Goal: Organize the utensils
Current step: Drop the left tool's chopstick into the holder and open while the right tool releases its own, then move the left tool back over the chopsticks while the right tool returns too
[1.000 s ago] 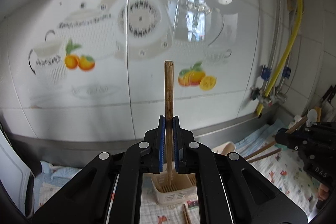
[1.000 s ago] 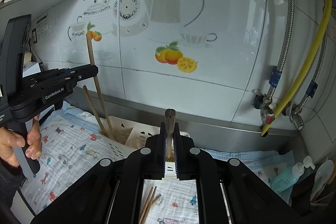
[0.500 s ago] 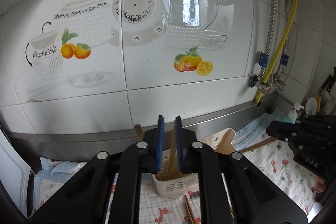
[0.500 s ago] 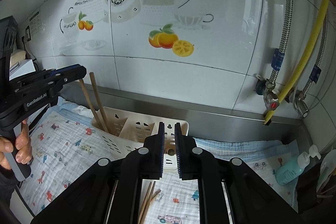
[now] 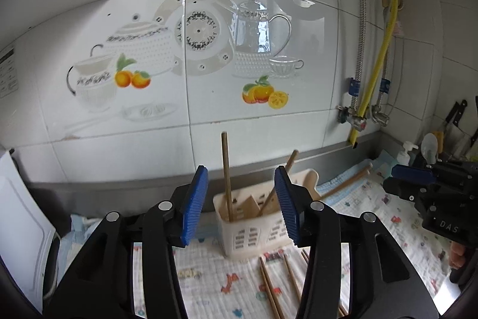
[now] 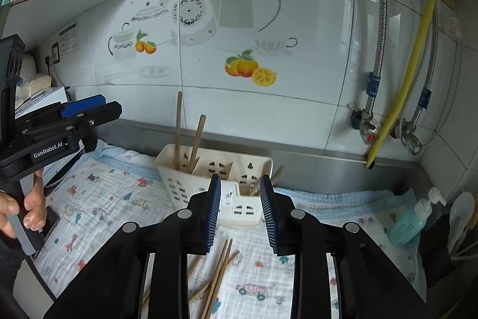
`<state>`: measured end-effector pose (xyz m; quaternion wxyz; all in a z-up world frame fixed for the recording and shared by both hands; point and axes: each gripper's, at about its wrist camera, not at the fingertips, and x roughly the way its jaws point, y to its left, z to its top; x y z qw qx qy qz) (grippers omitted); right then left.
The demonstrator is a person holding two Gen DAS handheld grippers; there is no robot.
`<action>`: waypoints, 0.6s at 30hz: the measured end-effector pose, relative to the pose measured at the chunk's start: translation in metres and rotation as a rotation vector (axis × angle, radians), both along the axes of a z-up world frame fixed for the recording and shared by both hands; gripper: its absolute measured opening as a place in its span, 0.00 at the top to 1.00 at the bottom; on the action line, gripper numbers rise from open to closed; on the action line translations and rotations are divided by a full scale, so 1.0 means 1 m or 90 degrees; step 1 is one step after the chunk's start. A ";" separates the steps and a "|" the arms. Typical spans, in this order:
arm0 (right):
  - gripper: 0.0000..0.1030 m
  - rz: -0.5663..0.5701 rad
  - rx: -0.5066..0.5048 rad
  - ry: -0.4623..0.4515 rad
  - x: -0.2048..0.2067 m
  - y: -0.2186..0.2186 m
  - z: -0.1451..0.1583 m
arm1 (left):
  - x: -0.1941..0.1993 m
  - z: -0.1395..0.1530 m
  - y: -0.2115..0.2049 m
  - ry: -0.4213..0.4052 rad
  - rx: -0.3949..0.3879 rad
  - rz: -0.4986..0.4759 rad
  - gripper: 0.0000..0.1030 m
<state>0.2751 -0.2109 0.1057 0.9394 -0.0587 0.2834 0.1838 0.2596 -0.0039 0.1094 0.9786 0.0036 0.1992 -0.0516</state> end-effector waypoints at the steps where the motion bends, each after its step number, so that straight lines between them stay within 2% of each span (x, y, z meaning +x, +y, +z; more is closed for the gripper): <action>1: 0.73 0.000 0.001 0.002 -0.006 -0.001 -0.003 | -0.006 -0.003 0.000 0.001 0.002 0.001 0.54; 7: 0.72 -0.006 0.021 0.021 -0.037 -0.006 -0.028 | -0.038 -0.030 0.003 0.025 -0.001 -0.003 0.47; 9: 0.71 -0.010 0.026 0.033 -0.048 -0.009 -0.042 | -0.049 -0.045 0.002 0.038 0.005 0.000 0.41; 13: 0.71 -0.022 0.028 0.061 -0.064 -0.013 -0.070 | -0.065 -0.074 0.002 0.067 0.011 0.008 0.36; 18: 0.71 -0.032 0.045 0.113 -0.082 -0.017 -0.111 | -0.080 -0.110 0.011 0.117 -0.016 0.023 0.34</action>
